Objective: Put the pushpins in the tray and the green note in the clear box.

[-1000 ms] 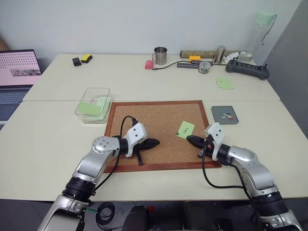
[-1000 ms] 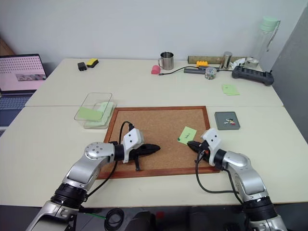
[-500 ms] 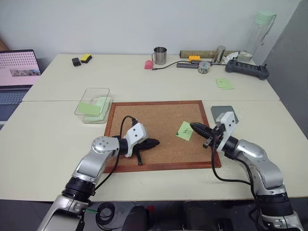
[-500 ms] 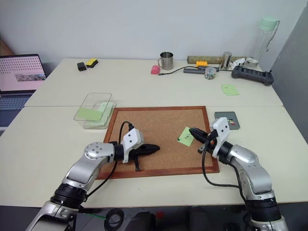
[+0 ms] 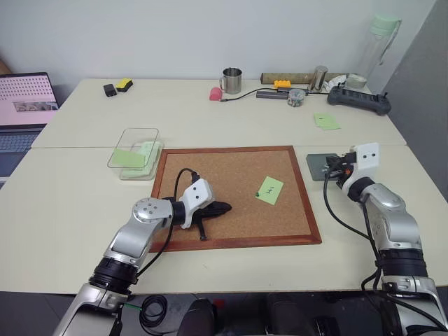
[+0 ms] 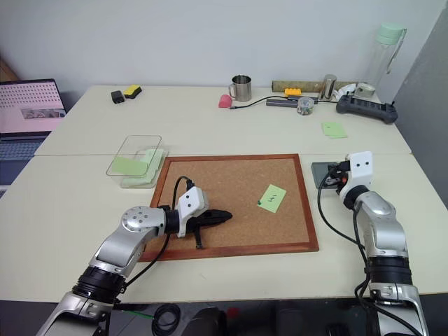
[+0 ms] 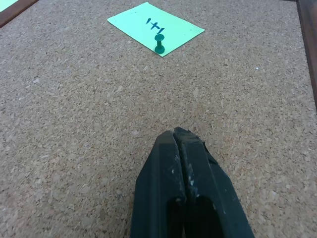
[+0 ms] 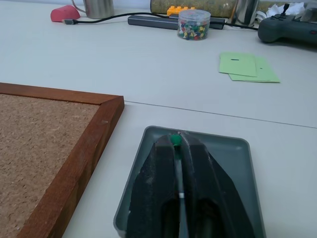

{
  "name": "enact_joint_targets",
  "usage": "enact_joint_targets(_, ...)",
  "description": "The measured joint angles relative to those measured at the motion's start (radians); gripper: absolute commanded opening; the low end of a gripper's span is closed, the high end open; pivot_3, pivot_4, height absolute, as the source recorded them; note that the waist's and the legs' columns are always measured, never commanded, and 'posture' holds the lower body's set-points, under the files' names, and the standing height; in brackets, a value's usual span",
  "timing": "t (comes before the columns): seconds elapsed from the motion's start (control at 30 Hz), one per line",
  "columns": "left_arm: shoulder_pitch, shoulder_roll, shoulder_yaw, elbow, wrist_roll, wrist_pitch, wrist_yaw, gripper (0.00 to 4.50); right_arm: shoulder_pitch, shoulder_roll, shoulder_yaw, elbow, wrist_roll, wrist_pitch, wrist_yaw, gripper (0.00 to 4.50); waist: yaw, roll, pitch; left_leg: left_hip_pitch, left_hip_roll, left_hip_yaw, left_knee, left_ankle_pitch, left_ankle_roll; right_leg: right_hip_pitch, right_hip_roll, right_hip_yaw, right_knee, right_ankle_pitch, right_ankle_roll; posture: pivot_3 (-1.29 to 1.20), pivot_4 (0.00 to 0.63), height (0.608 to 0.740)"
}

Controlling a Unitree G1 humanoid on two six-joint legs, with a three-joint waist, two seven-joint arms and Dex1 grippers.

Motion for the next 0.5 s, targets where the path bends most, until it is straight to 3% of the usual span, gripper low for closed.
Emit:
enact_joint_targets(0.43,0.02,0.001,0.006,-0.025,0.0,0.007,0.011,0.0,-0.047,-0.002,-0.003,0.114,0.002,-0.039,0.026,3.62,-0.001,0.0,0.0,0.0,0.0,0.0,0.0,0.0,0.0,0.0,0.0,0.0,0.0,0.0,0.0,0.0,0.15,0.74)
enact_joint_targets(0.5,0.022,0.001,0.008,-0.029,0.0,0.012,0.011,0.0,-0.039,-0.002,-0.001,0.09,0.006,-0.05,0.053,3.74,-0.001,0.0,0.0,0.0,0.0,0.0,-0.001,0.0,0.0,0.0,0.0,0.0,0.0,0.0,0.0,0.0,0.15,0.74)
